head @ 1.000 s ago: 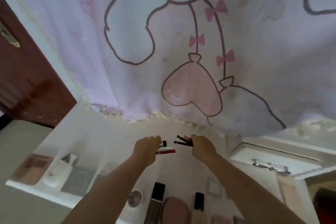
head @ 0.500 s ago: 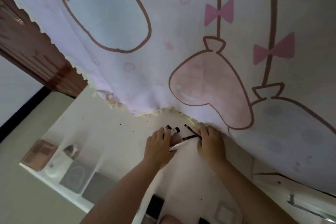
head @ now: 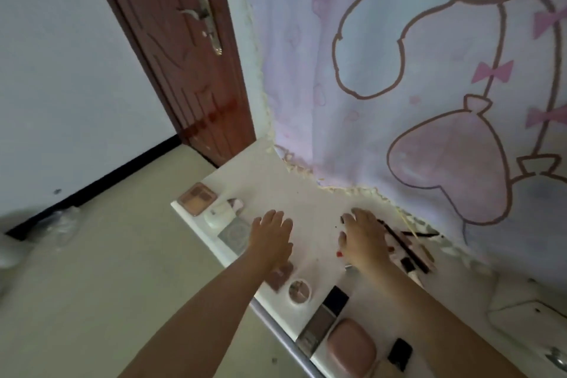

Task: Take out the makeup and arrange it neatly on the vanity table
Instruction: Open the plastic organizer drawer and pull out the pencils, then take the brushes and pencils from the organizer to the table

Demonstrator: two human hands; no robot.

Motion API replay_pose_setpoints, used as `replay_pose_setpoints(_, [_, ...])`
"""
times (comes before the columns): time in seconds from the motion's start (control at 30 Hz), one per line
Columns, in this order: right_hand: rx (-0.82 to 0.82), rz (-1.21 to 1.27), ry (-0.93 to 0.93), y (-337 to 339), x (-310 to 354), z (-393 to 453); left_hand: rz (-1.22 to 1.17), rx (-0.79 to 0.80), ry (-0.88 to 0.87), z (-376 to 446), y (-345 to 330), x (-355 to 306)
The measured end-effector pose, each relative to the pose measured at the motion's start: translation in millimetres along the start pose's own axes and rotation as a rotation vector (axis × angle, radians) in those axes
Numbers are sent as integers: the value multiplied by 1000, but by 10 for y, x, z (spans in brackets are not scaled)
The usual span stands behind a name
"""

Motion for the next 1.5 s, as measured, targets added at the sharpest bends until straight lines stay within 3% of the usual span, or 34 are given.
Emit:
replay_pose_setpoints(0.2, [-99,-7,352,617,2353,-242,-11,-147,326,-1656,466,1702])
replay_pose_setpoints(0.47, [-97,8,915,1044,5963,-1689,9,-257,889,-4972,488,3790])
replay_pose_setpoints(0.7, [-76,12,1408,1059,8600,-3585,-1,-309,1403,-7919,116,4786])
replay_pose_setpoints(0.87, [-87,128,1726,1057,10235,-5002,12,-262,1739,-9719,-217,5304])
replay_pose_setpoints(1.07, [-44,181,2011,1149,11862,-6665,-21,-214,2065,-11548,-344,5762])
replay_pose_setpoints(1.27, [-26,103,2208,1051,12862,-8208,-109,-179,2369,-12999,-686,5919])
replay_pose_setpoints(1.5, [-15,81,2333,839,14105,-9752,-105,-257,2460,-14627,-1165,6662])
Point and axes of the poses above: each hand's wrist, its own z-axis towards the middle knuckle, its own y-axis out of the back of the hand, x = y × z, the point moved 8 cm from there along z, towards the middle knuckle, and after that the axes turned 6 degrees about -z, right-handed, at the moved point
